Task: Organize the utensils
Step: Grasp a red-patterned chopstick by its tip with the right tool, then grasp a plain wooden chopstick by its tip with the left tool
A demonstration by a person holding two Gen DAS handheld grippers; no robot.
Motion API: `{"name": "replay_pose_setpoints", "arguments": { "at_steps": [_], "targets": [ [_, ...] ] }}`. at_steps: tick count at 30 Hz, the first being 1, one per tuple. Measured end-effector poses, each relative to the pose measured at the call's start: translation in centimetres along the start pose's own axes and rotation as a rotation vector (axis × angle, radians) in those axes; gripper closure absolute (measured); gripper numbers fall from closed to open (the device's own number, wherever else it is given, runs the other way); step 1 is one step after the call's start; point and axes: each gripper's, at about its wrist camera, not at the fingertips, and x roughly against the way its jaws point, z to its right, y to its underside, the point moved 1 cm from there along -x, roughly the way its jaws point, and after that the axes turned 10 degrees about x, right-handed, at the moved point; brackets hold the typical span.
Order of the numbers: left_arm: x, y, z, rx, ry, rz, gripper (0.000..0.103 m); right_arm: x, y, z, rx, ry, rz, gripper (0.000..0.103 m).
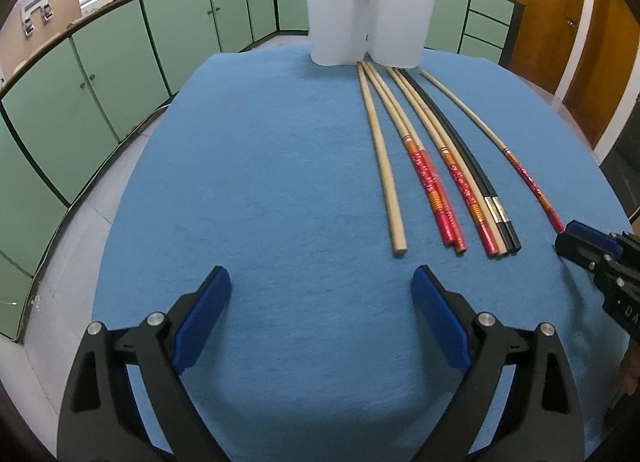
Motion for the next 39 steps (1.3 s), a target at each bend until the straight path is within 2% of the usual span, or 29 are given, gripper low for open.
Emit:
{"name": "replay_pose_setpoints", "arguments": {
  "at_steps": [3,12,17,22,24,27,34,39],
  "targets": [
    [-0.2,-0.3,0.2,-0.002,0.007,0.004,0.014,-0.2,-0.3,0.2,-0.009,0.000,0.000,0.081],
    [-0.8,-1.2,1.4,-0.023,0.039,0.019,0.033,-1.1,-1.2,0.2,-0.002,0.017,-0.006,0.082],
    [-0.8,-1.0,2.1,-0.038,0.055,0.028,0.055,-1.2,-1.2,0.1,0.003,0.035,-0.007,0.086],
    [-0.5,-0.5,3.0,-0.054,0.056,0.037,0.072,-1.1,-1.1,0.4,-0.012,0.033,-0.006,0.090],
    [-0.5,-0.4,3.1,-0.045,0.076,0.035,0.085,-1.2,-1.1,0.5,-0.016,0.031,-0.006,0.092],
    [-0.5,-0.4,3.2,-0.036,0.081,0.036,0.096,-1.1,-1.0,0.8,-0.030,0.020,-0.005,0.097],
    [0.8,-0.5,2.2,-0.004,0.095,0.044,0.097,0.2,-1.3,0.5,0.008,0.025,0.016,0.097],
    [4.7,-1.3,1.8,-0.036,0.087,0.116,0.097,3.5,-2.9,1.0,0.034,0.031,0.071,0.097]
  ]
}}
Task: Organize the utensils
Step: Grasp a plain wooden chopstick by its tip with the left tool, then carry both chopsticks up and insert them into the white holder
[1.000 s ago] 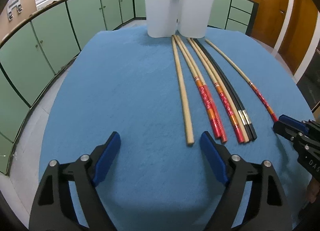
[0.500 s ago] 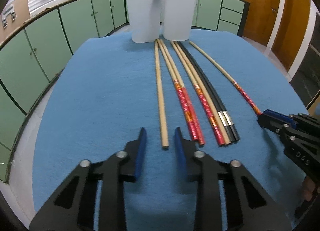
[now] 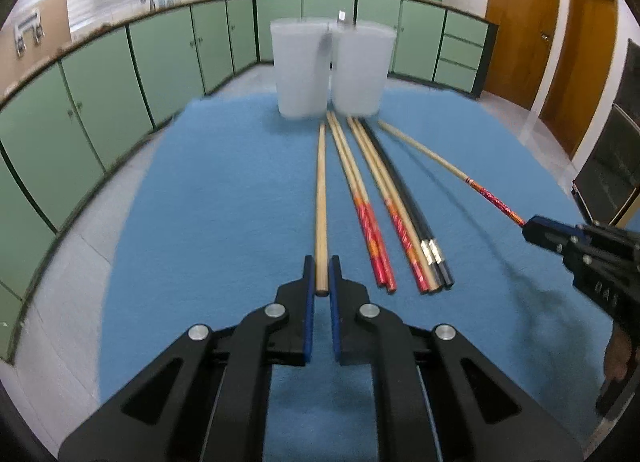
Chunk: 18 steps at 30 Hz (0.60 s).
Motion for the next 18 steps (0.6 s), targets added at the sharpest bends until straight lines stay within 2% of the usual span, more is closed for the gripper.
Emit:
{"name": "replay_pose_setpoints", "arguments": {
  "at_steps": [11,18],
  "targets": [
    [8.1,-6.3,0.3,-0.010,0.073,0.189,0.097,6.7,-7.6,1.9,0.041,0.016,0.164,0.097],
    [9.9,-10.6,1.3,-0.027,0.101,0.262,0.097,7.7,-13.1,2.9,0.061,-0.022,0.184,0.097]
  ]
}}
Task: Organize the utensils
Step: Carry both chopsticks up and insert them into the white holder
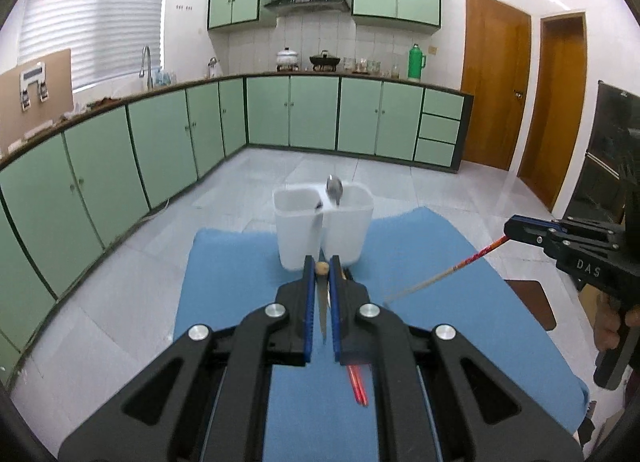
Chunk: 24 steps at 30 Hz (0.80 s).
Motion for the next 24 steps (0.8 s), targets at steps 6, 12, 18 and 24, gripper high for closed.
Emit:
{"name": "replay_pose_setpoints", "arguments": {
  "at_steps": [6,12,18,24],
  "targets": [
    [-0.4,-2.3,0.9,-0.012,0.027,0.026,0.097,-1.1,-4.0,0.5,0.044,-0.023,0.013,0.097],
    [0.9,-5.1,0.6,-0.001,0.053,0.091,0.097,-0.7,-7.8,0.8,0.066,-0.046,0.062,0.097],
    [1.7,-9.5,1.0,-0.002,0.057,0.202,0.097,0.5,-11.8,1.7,0.065,-0.080,0.133,0.097],
    [0.2,-14.3,2.2,-0.005,0.053,0.310,0.097,-0.5,-15.0,2.3,0.091,-0.021,0.164,0.097]
  ]
}}
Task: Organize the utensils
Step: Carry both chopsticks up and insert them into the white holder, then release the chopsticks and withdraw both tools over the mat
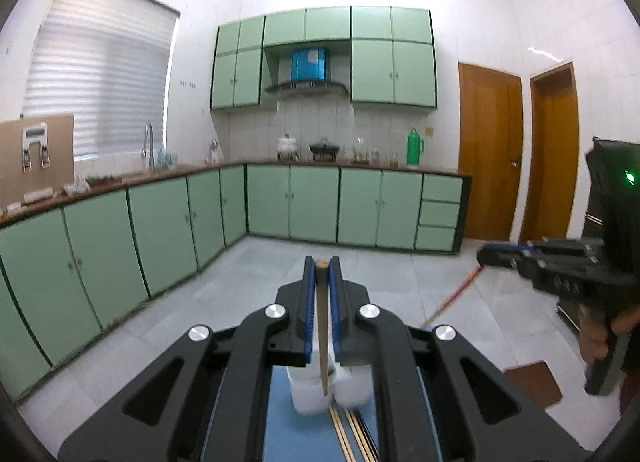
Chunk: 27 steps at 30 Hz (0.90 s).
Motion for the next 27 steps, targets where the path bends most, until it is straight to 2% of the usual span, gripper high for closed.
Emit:
{"name": "replay_pose_setpoints", "arguments": {
  "at_steps": [5,10,17,19,21,22,24,26,27],
  "targets": [
    [-4.7,-0.4,0.6,0.001,-0.013,0.018,0.097,-2.4,-0.2,0.4,0.005,0.033,-0.013,0.097],
    [-9.5,2.3,0.3,-0.013,-0.044,-0.017,0.097,-5.7,0.7,0.8,-0.005,0.042,-0.046,0.097],
    [-13.4,5.0,-2.0,0.053,-0.045,-0.120,0.095,-9.6,3.2,1.3,-0.038,0.024,-0.120,0.097],
    [-13.6,5.2,-2.5,0.056,-0.045,-0.138,0.090,-10.1,4.0,1.3,-0.039,0.015,-0.140,0.097],
    [-13.2,5.4,-3.1,0.050,-0.053,-0.141,0.075,-10.0,4.7,1.5,-0.050,0.022,-0.147,0.096],
    [-13.0,5.4,-3.2,0.051,-0.054,-0.142,0.073,-9.9,4.8,1.7,-0.056,0.022,-0.146,0.094],
    [-12.3,5.4,-3.5,0.051,-0.055,-0.141,0.070,-9.2,5.4,2.0,-0.069,0.028,-0.142,0.088],
    [-11.4,5.6,-3.8,0.054,-0.063,-0.141,0.064,-7.8,6.0,2.2,-0.078,0.055,-0.127,0.072],
    [-10.7,5.7,-4.0,0.059,-0.063,-0.139,0.061,-7.3,6.1,2.2,-0.079,0.064,-0.121,0.069]
  ]
}}
